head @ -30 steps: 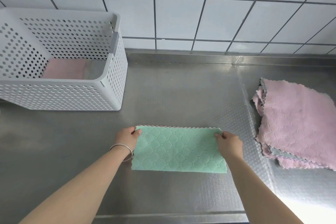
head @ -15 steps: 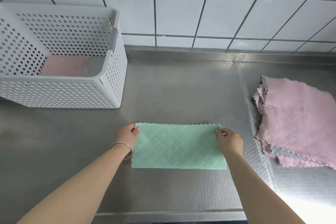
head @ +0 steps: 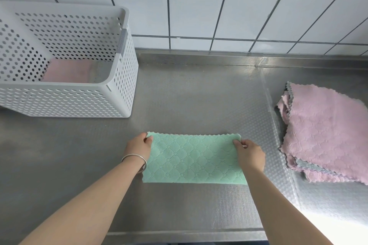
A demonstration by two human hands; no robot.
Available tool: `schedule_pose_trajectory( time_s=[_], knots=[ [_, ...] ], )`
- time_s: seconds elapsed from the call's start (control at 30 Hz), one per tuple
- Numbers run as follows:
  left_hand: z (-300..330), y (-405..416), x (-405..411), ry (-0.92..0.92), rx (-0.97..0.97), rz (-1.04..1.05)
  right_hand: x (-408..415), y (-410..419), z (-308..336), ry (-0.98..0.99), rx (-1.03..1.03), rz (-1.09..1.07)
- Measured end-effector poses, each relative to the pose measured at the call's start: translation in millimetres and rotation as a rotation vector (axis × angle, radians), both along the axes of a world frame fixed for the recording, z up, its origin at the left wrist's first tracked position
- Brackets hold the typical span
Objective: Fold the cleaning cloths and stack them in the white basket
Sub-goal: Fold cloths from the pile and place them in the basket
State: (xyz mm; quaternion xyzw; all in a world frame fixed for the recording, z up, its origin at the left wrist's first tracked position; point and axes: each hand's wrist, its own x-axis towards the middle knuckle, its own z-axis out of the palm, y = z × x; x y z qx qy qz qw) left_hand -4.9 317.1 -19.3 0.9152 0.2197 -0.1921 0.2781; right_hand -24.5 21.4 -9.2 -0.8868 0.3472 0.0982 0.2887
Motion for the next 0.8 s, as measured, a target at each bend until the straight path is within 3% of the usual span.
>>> schedule_pose_trajectory(
  time_s=[0.33, 0.4, 0.47, 0.57, 0.67, 0.8],
  knots=[
    [-1.7, -4.0, -0.9, -0.032, 0.079, 0.062, 3.7, 0.7, 0.1, 0.049, -0.029, -0.024],
    [1.0, -4.2, -5.1, -0.121, 0.058, 0.153, -0.4, 3.1, 5.0, -0.003, -0.047, -0.02],
    [3.3, -5.0, -14.8, -0.294, 0.098, 0.161, -11.0, 5.3, 6.4, -0.094, -0.246, 0.102],
    [-5.9, -13.2, -38.2, -0.483, 0.274, -0.201, -35.0, 20.1, 0.9, -0.146, -0.449, 0.403],
    [-20.9, -26.8, -58.7, -0.432, 0.358, -0.589, -55.0, 38.2, -12.6, -0.105, -0.421, 0.626],
    [-38.5, -25.7, -64.0, -0.322, 0.441, -0.678, -66.1, 37.2, -26.1, -0.044, -0.38, 0.676]
  ],
)
